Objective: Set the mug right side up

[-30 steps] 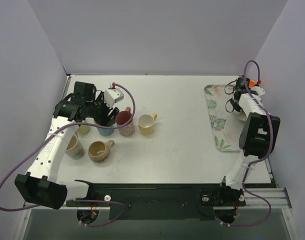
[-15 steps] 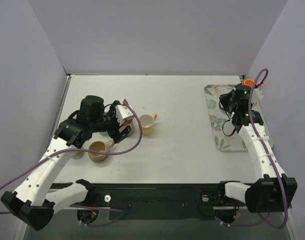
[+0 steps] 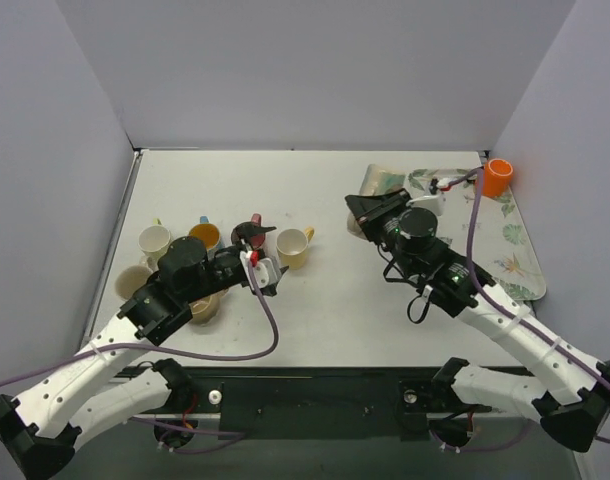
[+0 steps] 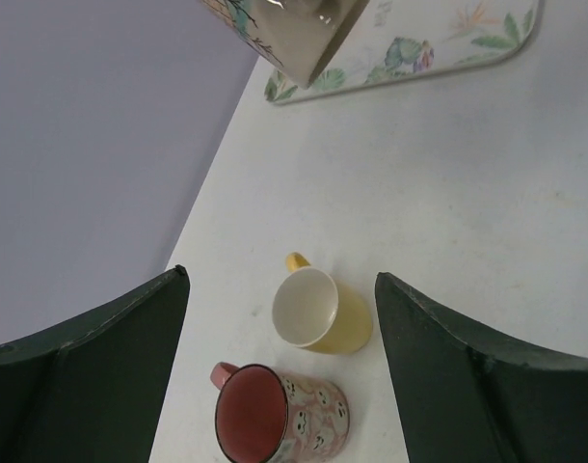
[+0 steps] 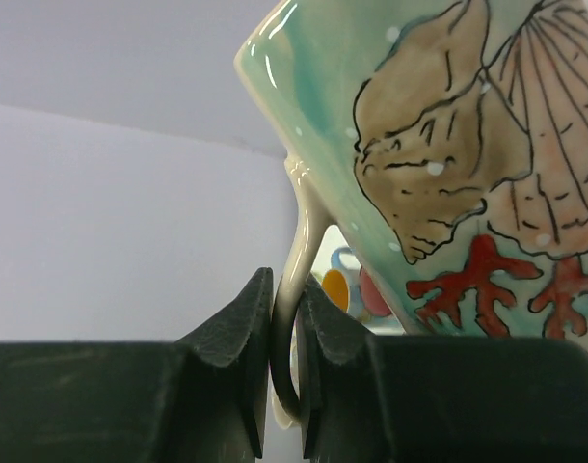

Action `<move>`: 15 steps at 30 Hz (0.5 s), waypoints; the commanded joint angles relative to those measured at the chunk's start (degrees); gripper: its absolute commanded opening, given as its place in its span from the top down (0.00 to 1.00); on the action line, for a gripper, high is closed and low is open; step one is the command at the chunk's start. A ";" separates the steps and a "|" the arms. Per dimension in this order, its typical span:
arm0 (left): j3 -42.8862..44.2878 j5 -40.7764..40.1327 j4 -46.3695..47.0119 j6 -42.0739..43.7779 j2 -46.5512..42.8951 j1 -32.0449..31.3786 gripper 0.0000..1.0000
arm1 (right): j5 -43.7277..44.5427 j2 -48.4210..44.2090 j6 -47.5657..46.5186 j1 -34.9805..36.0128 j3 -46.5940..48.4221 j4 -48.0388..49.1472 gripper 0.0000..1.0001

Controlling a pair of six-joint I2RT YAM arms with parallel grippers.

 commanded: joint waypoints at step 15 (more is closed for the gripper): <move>-31.66 -18.10 57.75 12.39 -4.99 -6.57 0.11 | 7.78 16.06 -0.12 20.45 12.42 27.20 1.00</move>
